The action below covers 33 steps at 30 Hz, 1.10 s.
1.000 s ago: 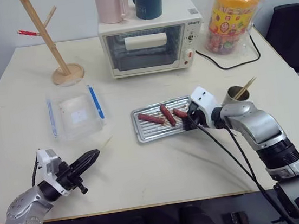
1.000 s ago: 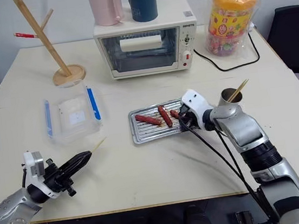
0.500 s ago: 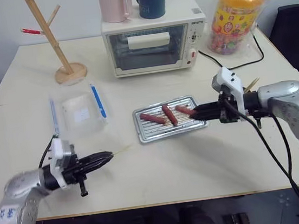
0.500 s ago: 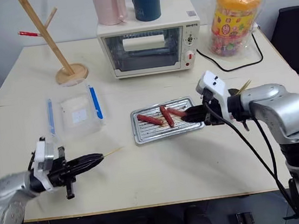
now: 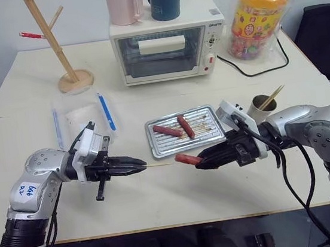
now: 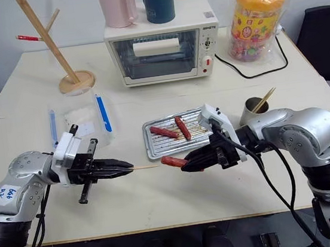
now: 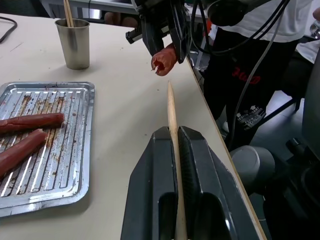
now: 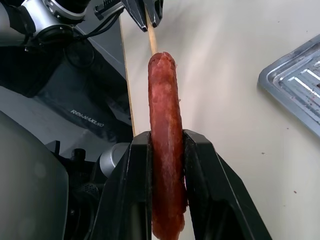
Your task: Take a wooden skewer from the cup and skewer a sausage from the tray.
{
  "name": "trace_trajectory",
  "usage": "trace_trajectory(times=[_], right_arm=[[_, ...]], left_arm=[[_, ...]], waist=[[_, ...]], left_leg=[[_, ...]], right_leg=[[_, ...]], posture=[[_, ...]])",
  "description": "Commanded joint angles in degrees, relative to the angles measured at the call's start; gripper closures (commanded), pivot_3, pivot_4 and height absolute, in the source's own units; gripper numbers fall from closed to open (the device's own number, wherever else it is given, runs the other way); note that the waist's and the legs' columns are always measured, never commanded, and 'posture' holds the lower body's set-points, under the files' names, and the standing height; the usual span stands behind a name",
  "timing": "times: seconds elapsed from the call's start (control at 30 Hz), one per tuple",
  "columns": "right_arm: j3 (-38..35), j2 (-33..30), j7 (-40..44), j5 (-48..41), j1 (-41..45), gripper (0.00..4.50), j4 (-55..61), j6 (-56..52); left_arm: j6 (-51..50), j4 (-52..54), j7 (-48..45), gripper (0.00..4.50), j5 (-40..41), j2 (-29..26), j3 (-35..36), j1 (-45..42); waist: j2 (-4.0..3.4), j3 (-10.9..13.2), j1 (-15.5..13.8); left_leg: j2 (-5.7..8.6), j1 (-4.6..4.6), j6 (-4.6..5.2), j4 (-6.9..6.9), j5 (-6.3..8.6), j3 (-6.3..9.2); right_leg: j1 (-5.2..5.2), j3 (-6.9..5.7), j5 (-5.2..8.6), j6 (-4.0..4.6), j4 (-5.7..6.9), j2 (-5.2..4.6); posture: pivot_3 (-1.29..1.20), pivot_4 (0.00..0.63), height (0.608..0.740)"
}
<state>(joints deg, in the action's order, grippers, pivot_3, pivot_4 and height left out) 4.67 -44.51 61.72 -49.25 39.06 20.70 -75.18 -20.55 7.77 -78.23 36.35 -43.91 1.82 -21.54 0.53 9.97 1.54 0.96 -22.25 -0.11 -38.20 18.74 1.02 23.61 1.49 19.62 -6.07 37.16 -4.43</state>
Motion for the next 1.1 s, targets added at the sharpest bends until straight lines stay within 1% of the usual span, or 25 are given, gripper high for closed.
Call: trace_trajectory(times=[0.03,0.33,0.67,1.1], right_arm=[[-0.7,0.1,-0.8,-2.7,0.1,3.61,1.8,-0.8],[-0.1,-0.8,-1.6,-3.7,-0.2,3.61,1.7,-0.8],[1.3,-1.6,-1.0,-3.1,-0.5,3.61,1.0,-0.3],[1.1,-1.1,-1.6,-3.2,-1.0,3.61,0.7,0.2]], left_arm=[[0.9,-0.3,-0.3,4.5,-0.5,0.5,0.1,-0.7],[1.6,-1.4,-0.9,4.5,-0.9,0.5,0.6,-1.0],[-0.3,-0.3,0.4,4.5,0.8,1.3,1.0,-2.5],[-1.0,-0.6,-1.3,4.5,0.3,0.2,0.9,-1.8]], waist=[[0.0,0.0,0.0],[0.0,0.0,0.0],[0.0,0.0,0.0],[0.0,0.0,0.0]], left_leg=[[0.0,0.0,0.0,0.0,0.0,0.0],[0.0,0.0,0.0,-0.02,0.0,0.0],[0.0,0.0,0.0,-0.04,0.0,0.0],[0.0,0.0,0.0,-0.06,0.0,0.0]], right_leg=[[0.0,0.0,0.0,0.0,0.0,0.0],[0.0,0.0,0.0,0.0,0.02,0.01],[0.01,0.0,0.0,0.0,0.08,0.01],[0.02,0.0,0.0,0.0,0.15,0.01]], posture=[[0.0,0.15,0.74],[0.0,0.15,0.74],[0.0,0.15,0.74],[0.0,0.15,0.74]])
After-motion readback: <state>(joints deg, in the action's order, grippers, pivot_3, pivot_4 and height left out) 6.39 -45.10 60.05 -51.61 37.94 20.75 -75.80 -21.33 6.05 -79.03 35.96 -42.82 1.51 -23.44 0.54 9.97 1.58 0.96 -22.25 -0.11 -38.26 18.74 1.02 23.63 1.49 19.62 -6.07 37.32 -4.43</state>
